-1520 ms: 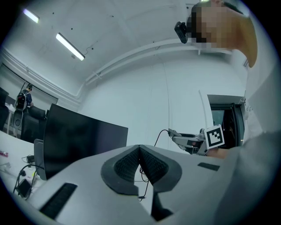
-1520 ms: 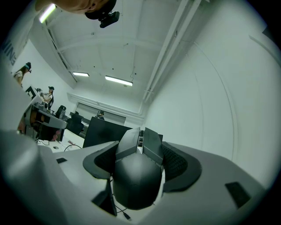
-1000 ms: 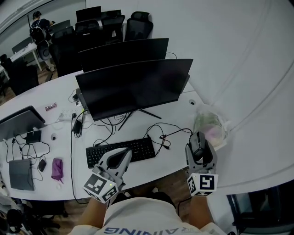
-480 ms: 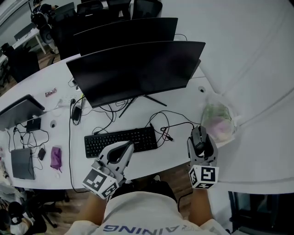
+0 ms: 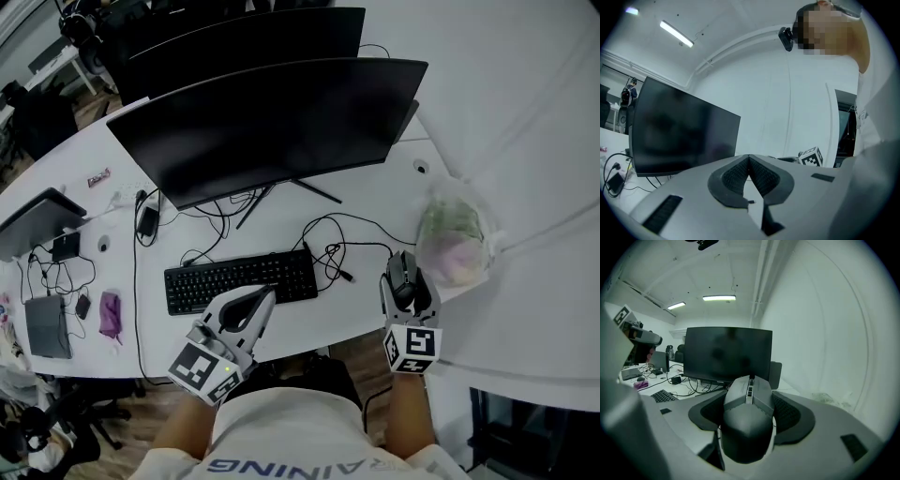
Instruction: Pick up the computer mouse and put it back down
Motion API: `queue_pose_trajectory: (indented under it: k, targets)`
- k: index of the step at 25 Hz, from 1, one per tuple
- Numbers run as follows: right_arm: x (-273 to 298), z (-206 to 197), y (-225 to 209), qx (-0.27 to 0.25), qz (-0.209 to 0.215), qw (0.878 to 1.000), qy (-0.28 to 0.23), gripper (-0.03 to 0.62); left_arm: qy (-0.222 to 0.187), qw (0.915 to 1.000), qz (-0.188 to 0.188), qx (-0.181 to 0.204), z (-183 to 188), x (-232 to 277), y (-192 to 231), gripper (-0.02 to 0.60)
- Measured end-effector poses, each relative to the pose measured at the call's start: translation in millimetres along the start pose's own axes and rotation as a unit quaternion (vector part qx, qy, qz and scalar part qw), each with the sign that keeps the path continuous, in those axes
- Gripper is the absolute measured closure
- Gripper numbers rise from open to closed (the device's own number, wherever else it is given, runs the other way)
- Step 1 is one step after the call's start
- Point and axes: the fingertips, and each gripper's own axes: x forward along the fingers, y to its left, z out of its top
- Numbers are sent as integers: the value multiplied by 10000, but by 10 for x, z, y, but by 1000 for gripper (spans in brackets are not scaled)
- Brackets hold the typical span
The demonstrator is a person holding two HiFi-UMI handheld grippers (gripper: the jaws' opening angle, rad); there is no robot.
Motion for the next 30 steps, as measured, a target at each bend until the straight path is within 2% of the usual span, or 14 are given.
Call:
queue_pose_trajectory:
  k: [16, 30]
  targets:
    - [497, -1241, -141, 254, 325, 9910, 1273, 284, 425, 9989, 85, -158, -338, 422, -62, 577]
    - [720, -1976, -43, 283, 594, 9769, 2032, 284, 620, 9975, 200, -259, -494, 581, -6, 577]
